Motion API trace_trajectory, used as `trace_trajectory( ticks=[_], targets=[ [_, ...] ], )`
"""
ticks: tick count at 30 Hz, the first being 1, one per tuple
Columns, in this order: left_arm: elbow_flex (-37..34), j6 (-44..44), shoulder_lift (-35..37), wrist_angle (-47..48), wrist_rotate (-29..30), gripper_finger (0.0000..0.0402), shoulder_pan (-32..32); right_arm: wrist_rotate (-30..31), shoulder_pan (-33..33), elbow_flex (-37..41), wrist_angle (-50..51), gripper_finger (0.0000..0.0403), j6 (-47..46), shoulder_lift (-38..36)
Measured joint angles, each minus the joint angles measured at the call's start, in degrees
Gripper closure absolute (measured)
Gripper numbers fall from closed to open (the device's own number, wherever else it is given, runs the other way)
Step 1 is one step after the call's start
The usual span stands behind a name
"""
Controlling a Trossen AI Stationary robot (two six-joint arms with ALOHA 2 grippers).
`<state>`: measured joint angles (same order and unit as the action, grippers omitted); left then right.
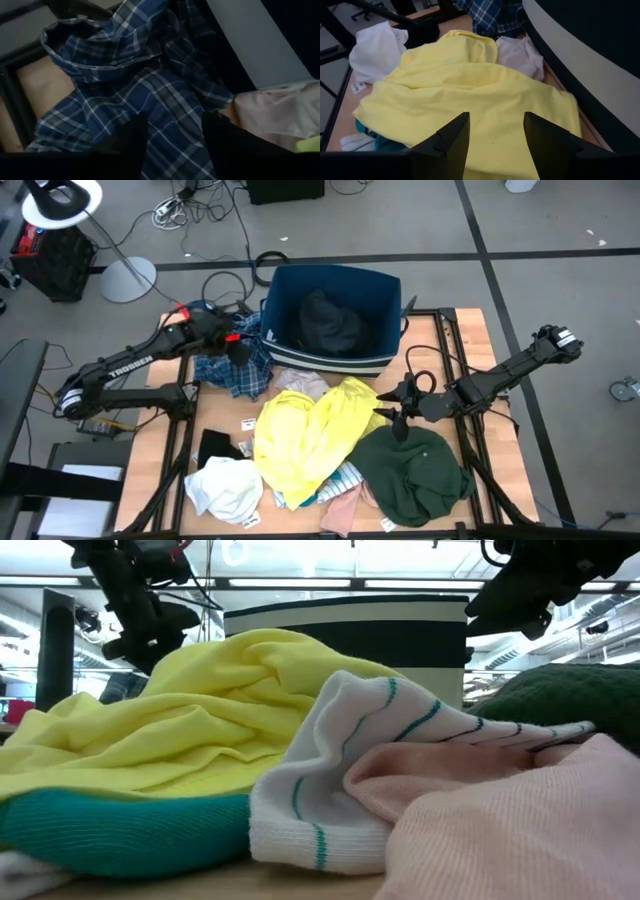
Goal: Sort clothes
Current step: Put the blue pants into the blue laundry bin
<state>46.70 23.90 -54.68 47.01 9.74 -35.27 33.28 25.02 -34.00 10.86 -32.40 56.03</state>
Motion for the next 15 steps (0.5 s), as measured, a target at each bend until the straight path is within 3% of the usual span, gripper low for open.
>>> trace_trajectory(
  ticks=[10,15],
  targets=[
    [0.0,-2.1,-0.1,0.0,-0.9,0.0128,-2.6,0.0,0.0,0.0,0.4,0.0215,0.6,0.0],
    [0.0,-3.0,-2.0,-0.1,1.3,0.0119,-2.8,0.0,0.0,0.0,0.4,0.0215,0.6,0.0]
  ],
)
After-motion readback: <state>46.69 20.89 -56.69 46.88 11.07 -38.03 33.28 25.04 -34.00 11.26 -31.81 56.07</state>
